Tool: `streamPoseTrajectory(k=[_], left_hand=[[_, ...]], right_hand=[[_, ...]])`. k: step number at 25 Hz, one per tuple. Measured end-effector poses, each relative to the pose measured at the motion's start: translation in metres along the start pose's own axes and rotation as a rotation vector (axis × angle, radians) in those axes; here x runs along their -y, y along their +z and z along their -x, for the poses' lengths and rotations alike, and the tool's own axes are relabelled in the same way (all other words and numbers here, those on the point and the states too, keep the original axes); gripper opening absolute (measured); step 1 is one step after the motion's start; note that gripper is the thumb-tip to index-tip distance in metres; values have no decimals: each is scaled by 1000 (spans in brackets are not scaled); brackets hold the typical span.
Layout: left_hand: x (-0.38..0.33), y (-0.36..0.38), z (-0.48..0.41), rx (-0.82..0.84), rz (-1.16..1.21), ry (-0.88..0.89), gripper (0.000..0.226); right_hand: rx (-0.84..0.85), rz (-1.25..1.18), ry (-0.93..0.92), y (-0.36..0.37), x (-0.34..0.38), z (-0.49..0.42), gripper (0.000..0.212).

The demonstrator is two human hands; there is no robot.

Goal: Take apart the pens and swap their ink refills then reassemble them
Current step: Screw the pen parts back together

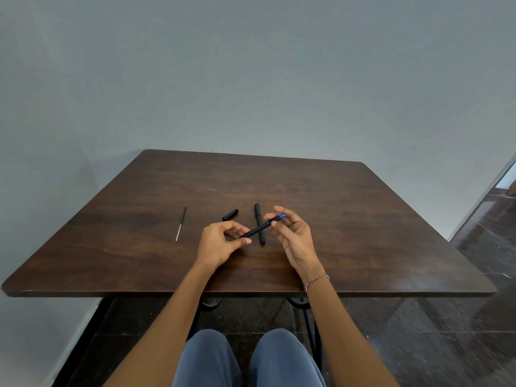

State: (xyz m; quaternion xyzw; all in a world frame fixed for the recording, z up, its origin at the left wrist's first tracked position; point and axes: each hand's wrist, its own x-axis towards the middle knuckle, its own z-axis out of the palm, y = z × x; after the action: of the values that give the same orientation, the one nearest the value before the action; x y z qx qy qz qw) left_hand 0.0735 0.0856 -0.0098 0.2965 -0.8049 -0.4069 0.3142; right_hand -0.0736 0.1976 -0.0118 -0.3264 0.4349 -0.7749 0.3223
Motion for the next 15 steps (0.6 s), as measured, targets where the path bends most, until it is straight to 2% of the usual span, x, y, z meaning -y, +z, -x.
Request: streamPoseTrajectory(k=[5,11,13,15], left_hand=[[-1,-1,0,13,-36,-17,28],[-4,-1,1,30,-65,-9,29],[-5,-1,1,33,-74,-10,28],[-6,-1,0,42,-81,-17,28]], right_hand=[[-8,65,-3,-2,-2,-3,25],[-144,165,-7,-1,-5,-6,24],[-122,197,1,0,-4,-5,29],[-33,162,1,1,-2,-3,43]])
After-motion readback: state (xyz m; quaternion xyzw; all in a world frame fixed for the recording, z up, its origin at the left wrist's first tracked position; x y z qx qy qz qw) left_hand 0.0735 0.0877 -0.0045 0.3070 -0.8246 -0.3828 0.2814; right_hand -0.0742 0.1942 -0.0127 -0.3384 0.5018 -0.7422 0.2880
